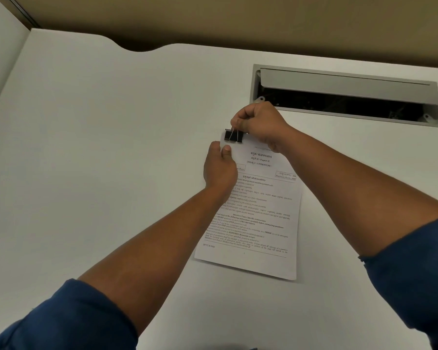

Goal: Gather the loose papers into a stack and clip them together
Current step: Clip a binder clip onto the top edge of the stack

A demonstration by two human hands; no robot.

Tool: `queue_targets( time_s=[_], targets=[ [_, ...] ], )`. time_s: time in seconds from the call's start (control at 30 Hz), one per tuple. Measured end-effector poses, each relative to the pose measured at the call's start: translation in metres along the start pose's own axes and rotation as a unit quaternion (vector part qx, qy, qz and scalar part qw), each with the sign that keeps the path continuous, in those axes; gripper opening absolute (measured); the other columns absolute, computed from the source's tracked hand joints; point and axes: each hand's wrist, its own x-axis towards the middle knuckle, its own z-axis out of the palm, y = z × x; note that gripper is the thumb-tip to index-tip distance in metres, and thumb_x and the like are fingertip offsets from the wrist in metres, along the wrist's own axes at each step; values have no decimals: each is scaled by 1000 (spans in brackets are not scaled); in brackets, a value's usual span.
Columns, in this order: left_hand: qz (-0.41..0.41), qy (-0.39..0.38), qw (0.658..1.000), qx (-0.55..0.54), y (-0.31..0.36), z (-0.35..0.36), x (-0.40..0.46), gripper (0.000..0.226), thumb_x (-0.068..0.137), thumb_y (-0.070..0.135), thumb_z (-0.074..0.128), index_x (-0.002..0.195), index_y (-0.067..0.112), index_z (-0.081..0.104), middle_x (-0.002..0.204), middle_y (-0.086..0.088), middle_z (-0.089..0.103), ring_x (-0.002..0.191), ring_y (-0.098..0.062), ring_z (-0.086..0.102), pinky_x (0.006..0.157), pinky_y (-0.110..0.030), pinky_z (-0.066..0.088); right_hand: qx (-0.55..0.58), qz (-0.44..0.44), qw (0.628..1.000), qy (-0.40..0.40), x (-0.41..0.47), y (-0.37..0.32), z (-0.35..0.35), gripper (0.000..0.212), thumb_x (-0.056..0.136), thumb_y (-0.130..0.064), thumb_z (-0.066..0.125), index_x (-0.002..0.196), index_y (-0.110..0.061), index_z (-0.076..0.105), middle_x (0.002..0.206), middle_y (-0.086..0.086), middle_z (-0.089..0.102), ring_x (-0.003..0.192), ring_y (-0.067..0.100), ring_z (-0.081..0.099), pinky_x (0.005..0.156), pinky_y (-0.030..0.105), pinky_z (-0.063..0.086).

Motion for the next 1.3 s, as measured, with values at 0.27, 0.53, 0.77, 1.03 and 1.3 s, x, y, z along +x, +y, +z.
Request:
queue_targets(
  time_s=[0.27, 0.53, 0.77, 1.03, 1.3],
  targets=[
    [-11, -9, 1000, -8, 1, 1, -1, 20, 109, 34, 35, 109, 20, 50, 99, -2, 65, 92, -21, 67, 85, -49, 61, 22, 1, 1000, -18, 0, -1, 3, 14, 90, -23, 76, 94, -9, 76, 85, -2, 76, 82, 11, 70, 88, 39, 58],
    [-17, -8, 1000, -16, 1, 1, 0, 19, 108, 33, 36, 111, 21, 50, 101, 0, 64, 96, -22, 66, 89, -49, 59, 20, 6, 1000, -21, 1, 0, 3, 14, 89, -25, 76, 92, -12, 76, 96, 9, 77, 84, 16, 67, 90, 47, 57],
    [-13, -6, 1000, -22, 1, 0, 0, 18, 108, 31, 37, 110, 19, 51, 102, -2, 64, 96, -22, 65, 89, -48, 59, 19, 8, 999, -25, 2, 2, 1, 13, 89, -25, 76, 94, -13, 76, 97, 7, 77, 83, 13, 68, 87, 41, 59],
    [-15, -7, 1000, -23, 1, 0, 1, 16, 108, 31, 36, 106, 22, 50, 98, 2, 63, 96, -22, 65, 90, -49, 58, 15, 7, 999, -39, 3, 3, 0, 15, 89, -25, 77, 98, -12, 76, 101, 9, 77, 86, 15, 69, 74, 29, 54],
    [-10, -10, 1000, -11, 0, 0, 1, 18, 108, 32, 36, 107, 20, 49, 100, -1, 64, 97, -23, 65, 90, -52, 57, 19, 12, 998, -57, 1, 2, -1, 19, 89, -26, 77, 102, -13, 76, 102, 5, 77, 104, 20, 71, 79, 27, 55]
  ],
)
